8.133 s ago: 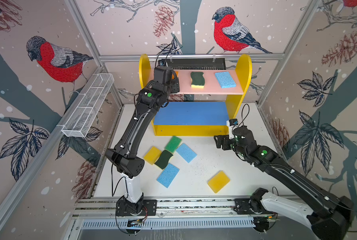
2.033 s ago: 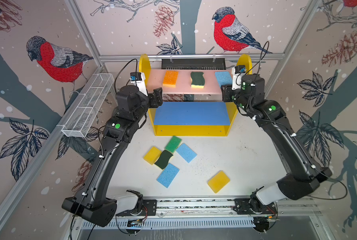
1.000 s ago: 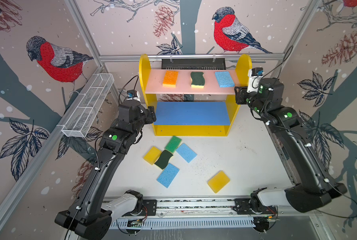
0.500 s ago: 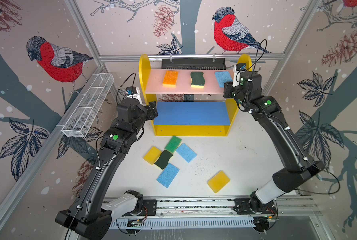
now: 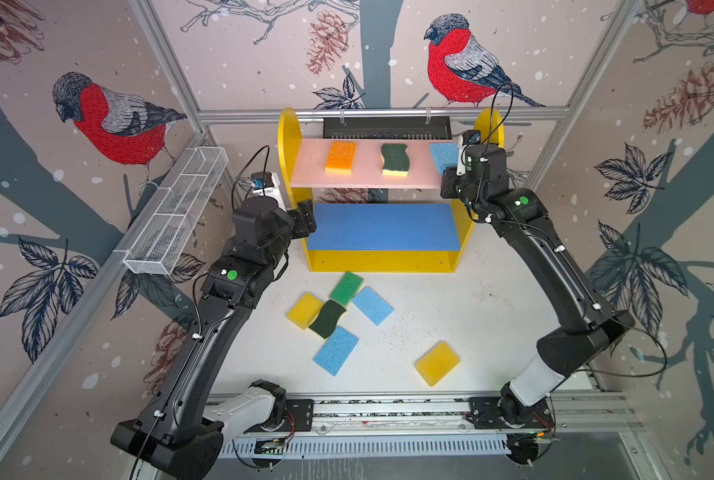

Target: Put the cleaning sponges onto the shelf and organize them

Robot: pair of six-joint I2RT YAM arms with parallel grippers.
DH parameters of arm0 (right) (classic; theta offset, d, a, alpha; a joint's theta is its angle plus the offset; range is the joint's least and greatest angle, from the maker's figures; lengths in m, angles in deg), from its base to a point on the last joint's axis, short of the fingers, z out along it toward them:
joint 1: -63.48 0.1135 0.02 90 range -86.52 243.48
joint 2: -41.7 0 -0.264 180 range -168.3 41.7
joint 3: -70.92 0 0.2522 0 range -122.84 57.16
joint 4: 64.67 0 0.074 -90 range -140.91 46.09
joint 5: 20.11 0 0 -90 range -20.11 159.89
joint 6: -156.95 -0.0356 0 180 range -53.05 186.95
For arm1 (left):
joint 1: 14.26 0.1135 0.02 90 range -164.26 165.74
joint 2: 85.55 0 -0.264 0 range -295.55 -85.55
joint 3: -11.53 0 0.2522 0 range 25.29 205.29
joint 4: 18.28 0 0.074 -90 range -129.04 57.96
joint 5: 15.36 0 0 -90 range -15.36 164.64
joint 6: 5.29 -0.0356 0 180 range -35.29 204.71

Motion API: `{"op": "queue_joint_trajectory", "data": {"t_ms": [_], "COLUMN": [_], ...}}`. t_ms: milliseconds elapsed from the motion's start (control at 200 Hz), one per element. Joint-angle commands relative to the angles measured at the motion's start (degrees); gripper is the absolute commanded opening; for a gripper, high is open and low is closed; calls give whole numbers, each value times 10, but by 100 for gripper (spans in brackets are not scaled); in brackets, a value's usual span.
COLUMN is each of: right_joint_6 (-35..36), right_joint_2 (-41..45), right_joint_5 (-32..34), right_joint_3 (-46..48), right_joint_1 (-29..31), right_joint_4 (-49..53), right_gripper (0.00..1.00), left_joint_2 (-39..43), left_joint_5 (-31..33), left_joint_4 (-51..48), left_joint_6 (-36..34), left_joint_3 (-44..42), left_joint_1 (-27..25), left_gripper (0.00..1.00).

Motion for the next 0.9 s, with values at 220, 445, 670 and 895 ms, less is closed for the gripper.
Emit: {"op": "queue_joint_trajectory", "data": {"t_ms": [220, 445, 670, 895], "right_joint_6": [-1, -3, 9, 18], "right_joint_2": [-9, -15, -4, 46], "right_joint_5": [16, 12, 22, 54], "right_joint_3": [-8, -15, -41, -60], "right_joint_1": [15, 18, 37, 55], "right_joint_4": [-4, 0, 17, 50], "right_gripper": [36, 36, 36, 39], "left_joint_2": [2, 1, 2, 6], "left_joint_5": [-5, -5, -1, 11], "left_joint_4": [26, 26, 21, 7], "left_joint_6": [-4, -5, -8, -14], "left_joint_3": [-3, -3, -2, 1], "left_joint_1": [1, 0, 1, 1], "left_gripper": [76, 76, 76, 77]}}
